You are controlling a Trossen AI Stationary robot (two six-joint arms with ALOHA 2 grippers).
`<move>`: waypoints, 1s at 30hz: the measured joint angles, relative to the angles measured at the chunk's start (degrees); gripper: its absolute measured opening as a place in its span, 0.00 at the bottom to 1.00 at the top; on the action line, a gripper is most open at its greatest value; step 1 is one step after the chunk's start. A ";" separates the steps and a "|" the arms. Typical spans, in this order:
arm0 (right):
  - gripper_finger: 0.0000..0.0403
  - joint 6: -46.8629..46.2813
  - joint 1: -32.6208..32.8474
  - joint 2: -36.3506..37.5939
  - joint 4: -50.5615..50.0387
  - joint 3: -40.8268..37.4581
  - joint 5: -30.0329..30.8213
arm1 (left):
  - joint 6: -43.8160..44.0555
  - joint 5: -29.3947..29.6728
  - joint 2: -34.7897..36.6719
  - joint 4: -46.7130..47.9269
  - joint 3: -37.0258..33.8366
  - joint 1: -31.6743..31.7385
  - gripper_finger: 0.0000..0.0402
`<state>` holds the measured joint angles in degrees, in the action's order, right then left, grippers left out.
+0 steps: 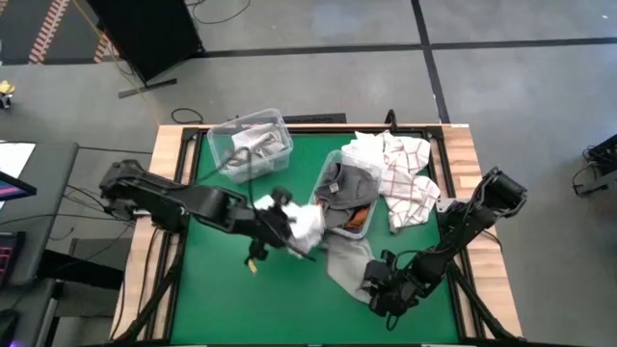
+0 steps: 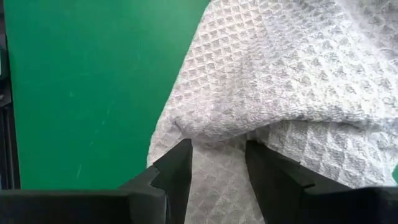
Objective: Sort towels by color in basket
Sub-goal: Put the bottom white towel into the left transparent bin
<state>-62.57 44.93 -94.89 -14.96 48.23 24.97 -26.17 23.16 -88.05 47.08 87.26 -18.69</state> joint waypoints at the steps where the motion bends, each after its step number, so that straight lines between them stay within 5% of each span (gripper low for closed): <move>1: 0.46 0.00 0.06 0.00 -0.04 0.00 0.00 | 0.53 1.87 1.15 1.16 0.00 0.34 0.02; 14: 0.46 0.04 0.06 0.00 0.21 0.00 0.02 | 2.02 22.08 12.78 9.14 0.07 11.22 0.02; 24: 0.46 0.04 0.06 0.00 0.53 0.00 0.66 | -3.88 21.09 12.92 8.86 0.09 28.37 0.02; 30: 0.46 0.03 0.06 0.00 0.66 0.00 0.68 | -5.90 12.41 12.86 5.10 -2.31 38.05 0.02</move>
<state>-62.53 44.99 -94.89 -14.31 48.23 25.65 -32.06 35.56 -75.20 52.19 84.96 19.37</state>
